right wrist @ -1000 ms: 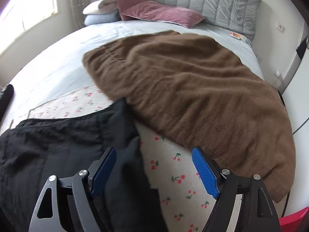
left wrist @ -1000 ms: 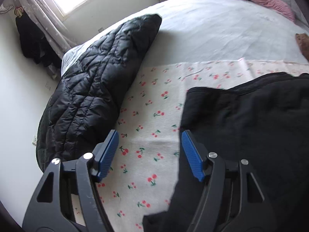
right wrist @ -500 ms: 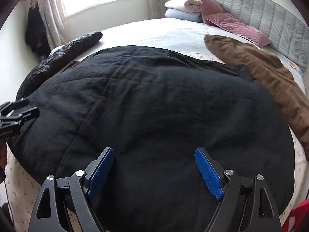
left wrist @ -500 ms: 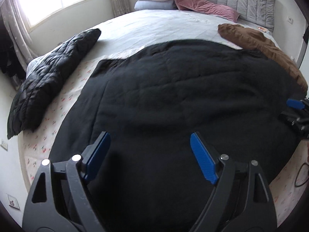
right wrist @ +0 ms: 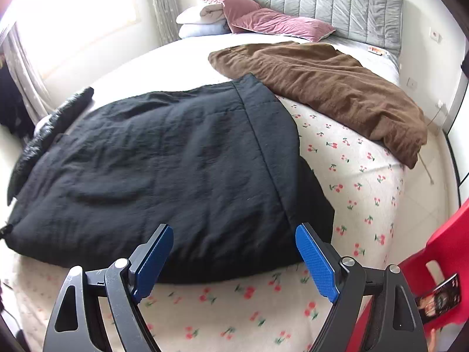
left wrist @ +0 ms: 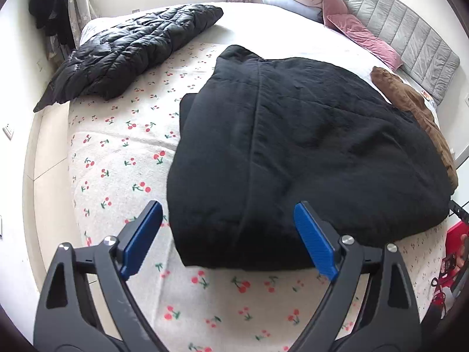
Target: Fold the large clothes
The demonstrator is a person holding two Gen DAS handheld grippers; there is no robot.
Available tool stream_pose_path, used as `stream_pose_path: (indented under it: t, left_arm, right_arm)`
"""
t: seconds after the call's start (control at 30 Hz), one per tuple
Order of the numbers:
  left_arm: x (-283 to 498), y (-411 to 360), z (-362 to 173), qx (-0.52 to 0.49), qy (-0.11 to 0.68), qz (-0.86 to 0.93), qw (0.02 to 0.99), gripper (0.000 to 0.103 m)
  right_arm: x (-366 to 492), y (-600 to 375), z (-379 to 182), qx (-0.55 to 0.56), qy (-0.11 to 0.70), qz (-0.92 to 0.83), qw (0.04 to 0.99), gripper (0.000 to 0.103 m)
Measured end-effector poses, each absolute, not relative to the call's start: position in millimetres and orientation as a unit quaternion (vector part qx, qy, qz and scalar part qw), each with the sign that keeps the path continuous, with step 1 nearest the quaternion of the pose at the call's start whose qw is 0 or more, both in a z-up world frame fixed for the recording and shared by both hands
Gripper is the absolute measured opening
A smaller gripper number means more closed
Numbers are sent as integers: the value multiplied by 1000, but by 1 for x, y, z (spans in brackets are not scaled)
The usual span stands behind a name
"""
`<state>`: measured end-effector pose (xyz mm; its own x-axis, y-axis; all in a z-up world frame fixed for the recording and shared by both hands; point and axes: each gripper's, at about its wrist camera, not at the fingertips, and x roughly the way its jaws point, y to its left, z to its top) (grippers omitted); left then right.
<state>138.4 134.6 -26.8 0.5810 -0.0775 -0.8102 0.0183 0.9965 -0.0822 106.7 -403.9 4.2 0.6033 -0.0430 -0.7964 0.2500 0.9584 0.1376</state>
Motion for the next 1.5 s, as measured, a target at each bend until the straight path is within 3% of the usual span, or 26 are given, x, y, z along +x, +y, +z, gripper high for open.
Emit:
stream_pose_path:
  t: [0.3, 0.77, 1.5]
  left_arm:
    - [73, 92, -6, -65, 471, -27, 879, 97]
    - [14, 12, -14, 7, 490, -16, 872, 99]
    - [-8, -27, -14, 24, 476, -35, 878, 99]
  right_arm:
    - [68, -352, 36, 97, 433, -61, 894, 88]
    - [26, -263, 36, 37, 446, -48, 893, 90]
    - [19, -254, 25, 26, 457, -51, 887, 90]
